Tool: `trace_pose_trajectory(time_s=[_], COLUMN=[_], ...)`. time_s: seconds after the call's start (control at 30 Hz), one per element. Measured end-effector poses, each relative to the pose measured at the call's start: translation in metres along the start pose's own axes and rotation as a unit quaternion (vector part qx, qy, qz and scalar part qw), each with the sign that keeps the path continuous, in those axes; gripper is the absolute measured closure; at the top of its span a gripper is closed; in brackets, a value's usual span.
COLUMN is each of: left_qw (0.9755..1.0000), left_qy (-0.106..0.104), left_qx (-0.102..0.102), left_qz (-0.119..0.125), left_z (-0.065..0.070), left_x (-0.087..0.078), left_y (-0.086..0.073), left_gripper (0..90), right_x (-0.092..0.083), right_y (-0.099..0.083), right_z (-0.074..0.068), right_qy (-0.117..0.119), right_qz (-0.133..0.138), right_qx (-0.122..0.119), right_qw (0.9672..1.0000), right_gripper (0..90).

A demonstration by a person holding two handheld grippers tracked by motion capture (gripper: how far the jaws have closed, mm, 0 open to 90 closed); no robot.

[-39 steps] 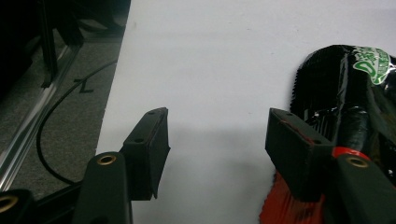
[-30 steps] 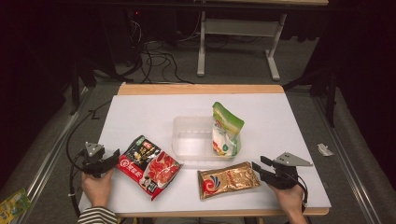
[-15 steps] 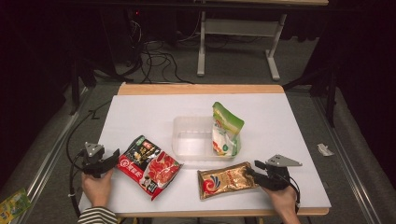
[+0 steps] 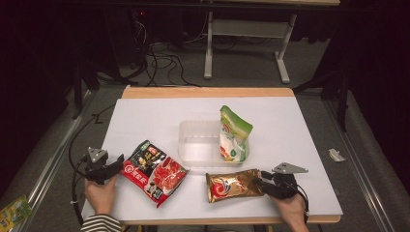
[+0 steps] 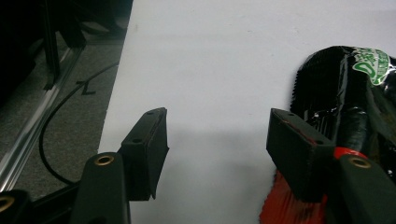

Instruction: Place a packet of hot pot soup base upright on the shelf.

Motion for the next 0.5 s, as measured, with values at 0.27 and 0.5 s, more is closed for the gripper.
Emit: trace_pose_trajectory(time_s=[0.27,0.5], left_qw=[1.0,1.0], left_qy=[0.001,0.0], left_qx=[-0.001,-0.002], left_qz=[0.0,0.001], left_z=[-0.0001,-0.0002], left_x=[0.0,0.0001], left_y=[0.0001,0.0], left_gripper=[38.9,38.9], right_x=[0.0012,0.0025], right_y=[-0.0012,0.0014], right_z=[-0.0083,-0.0097], right_qy=[-0.004,0.003], right_qz=[-0.003,-0.013], right_qx=[-0.029,-0.036], right_qw=[0.9996,0.9993], right_gripper=[75.4,85.2])
Point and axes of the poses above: each handheld gripper's, and its own axes: x roughly forward along the jaws, y roughly out of its top, z roughly to its right, the point moved 1 cm from there along x, roughly forward along the jaws
